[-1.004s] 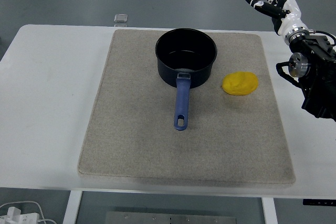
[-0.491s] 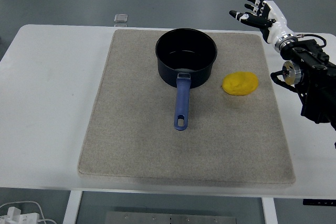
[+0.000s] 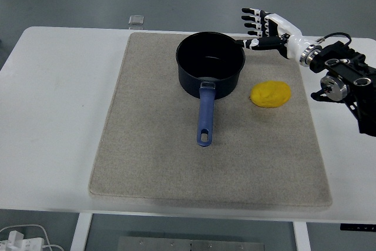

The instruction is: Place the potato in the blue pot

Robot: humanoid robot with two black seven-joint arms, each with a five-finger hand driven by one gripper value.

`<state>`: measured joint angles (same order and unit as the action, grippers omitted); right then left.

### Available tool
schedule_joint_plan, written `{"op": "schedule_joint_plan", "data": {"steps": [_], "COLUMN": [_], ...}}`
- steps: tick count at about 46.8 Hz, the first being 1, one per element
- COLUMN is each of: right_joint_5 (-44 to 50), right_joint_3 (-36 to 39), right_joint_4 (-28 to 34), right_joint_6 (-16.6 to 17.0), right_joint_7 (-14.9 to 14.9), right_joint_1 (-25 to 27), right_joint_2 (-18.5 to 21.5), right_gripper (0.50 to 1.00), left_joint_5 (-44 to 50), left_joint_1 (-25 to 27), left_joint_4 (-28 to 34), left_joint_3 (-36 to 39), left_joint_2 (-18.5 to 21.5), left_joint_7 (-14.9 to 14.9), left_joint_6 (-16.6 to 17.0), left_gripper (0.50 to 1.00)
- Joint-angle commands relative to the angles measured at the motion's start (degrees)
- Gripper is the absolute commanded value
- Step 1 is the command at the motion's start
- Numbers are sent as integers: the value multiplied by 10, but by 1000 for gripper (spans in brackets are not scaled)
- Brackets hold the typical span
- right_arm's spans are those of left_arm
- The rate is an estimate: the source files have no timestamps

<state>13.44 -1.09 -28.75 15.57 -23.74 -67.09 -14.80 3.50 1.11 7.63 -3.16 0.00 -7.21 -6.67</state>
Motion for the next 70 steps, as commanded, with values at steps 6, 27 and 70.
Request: {"op": "schedule_joint_plan", "data": {"steps": [6, 27, 70], "right_joint_5": [30, 152, 361], "right_joint_3": [9, 8, 4], "right_joint_4": [-110, -390, -432], "right_joint_6": [-9, -139, -303], "right_joint_7": [0, -27, -54], "right_joint_1": [-3, 0, 86], "right_joint_2": [-115, -270, -247], "right_gripper": [944, 944, 940], "left_joint_5": [-1, -2, -2], "left_joint_1": [1, 2, 2], "left_joint_4": [3, 2, 2], "left_joint_3": [1, 3, 2], "left_joint_2": [0, 0, 0], "left_joint_7": [-1, -2, -2], "left_joint_6": [-1, -1, -1], "left_gripper": [999, 999, 999]}}
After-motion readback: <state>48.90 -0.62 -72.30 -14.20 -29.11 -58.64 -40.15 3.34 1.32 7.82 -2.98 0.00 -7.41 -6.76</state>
